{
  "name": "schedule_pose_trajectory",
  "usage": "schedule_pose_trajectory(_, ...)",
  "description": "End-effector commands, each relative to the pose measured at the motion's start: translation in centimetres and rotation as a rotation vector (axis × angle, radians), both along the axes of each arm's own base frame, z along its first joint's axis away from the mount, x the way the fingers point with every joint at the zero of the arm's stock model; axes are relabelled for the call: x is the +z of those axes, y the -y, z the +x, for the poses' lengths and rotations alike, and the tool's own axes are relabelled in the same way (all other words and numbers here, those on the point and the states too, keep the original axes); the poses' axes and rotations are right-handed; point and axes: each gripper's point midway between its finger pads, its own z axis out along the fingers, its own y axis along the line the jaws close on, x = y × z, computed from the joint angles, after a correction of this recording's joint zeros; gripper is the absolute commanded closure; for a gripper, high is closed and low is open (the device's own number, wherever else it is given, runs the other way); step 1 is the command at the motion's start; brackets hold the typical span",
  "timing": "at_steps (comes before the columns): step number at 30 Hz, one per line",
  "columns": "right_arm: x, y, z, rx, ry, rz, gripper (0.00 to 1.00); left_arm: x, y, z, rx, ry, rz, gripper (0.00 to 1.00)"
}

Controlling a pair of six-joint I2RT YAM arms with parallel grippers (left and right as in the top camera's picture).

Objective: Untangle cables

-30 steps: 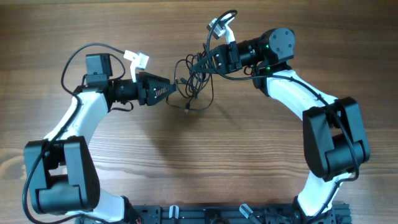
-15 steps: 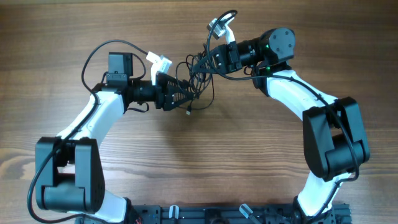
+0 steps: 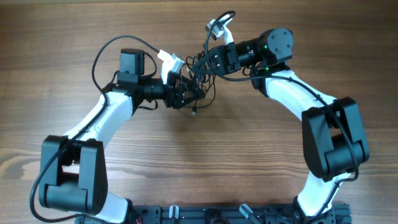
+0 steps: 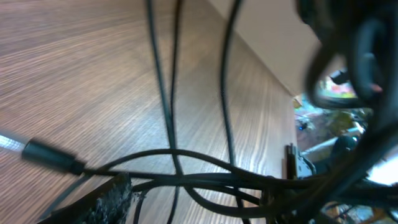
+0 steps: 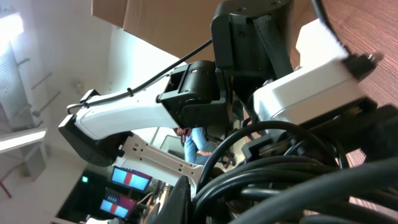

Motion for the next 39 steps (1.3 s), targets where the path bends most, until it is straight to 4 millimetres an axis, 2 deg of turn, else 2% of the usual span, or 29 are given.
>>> schedule_pose_trajectory(1,0.2,0.0,-1.0,0.040,0.062,0.005,0.95,-0.3,-0.4,1.1,0.099,-0.053,0.049,0.31)
schedule_pose_trajectory(4,0.2,-0.4,-1.3,0.050,0.061,0.005,0.95,-0.3,-0.4,1.2,0.102,-0.054,0.047,0.32)
schedule_pose_trajectory(6,0.2,-0.7,-1.6,0.060,0.071,0.009,0.95,-0.2,-0.4,1.2,0.102,-0.048,0.045,0.39)
schedule_pose_trajectory(8,-0.1,-0.9,-1.6,0.065,0.063,0.007,0.95,-0.5,-0.6,1.7,0.136,-0.060,0.063,0.52)
schedule_pose_trajectory(10,-0.7,-1.1,-1.3,0.062,0.032,0.000,0.95,-2.0,-2.0,3.5,0.291,-0.121,0.146,0.75)
schedule_pose_trajectory(11,-0.9,-1.1,-1.2,0.060,0.023,-0.002,0.95,-2.6,-2.7,4.2,0.353,-0.144,0.178,0.82)
schedule_pose_trajectory(12,-1.2,-1.1,-1.1,0.056,0.012,-0.004,0.95,-3.3,-3.6,5.0,0.440,-0.177,0.216,0.85)
schedule_pose_trajectory(14,-1.6,-1.2,-0.9,0.050,-0.004,-0.008,0.95,-4.5,-5.5,6.1,0.589,-0.227,0.280,0.85)
schedule_pose_trajectory(18,-2.0,-1.3,-0.7,0.042,-0.014,-0.010,0.95,-6.0,-8.1,6.9,0.768,-0.280,0.371,0.83)
schedule_pose_trajectory(23,-2.3,-1.4,-0.3,0.022,-0.016,-0.008,0.94,-6.3,-8.5,6.9,0.785,-0.283,0.392,0.81)
schedule_pose_trajectory(26,-3.1,-1.6,0.4,-0.020,-0.048,-0.021,0.95,-6.9,-9.9,7.1,0.868,-0.296,0.437,0.80)
schedule_pose_trajectory(29,-4.6,-1.8,0.9,-0.065,-0.092,-0.047,0.94,-7.6,-12.5,7.3,1.007,-0.308,0.518,0.80)
schedule_pose_trajectory(32,-6.8,-1.8,1.4,-0.119,-0.151,-0.103,0.94,-8.0,-14.8,7.4,1.126,-0.303,0.584,0.79)
schedule_pose_trajectory(39,-11.3,-1.3,1.1,-0.201,-0.285,-0.233,0.94,-8.3,-18.3,7.1,1.262,-0.320,0.646,0.78)
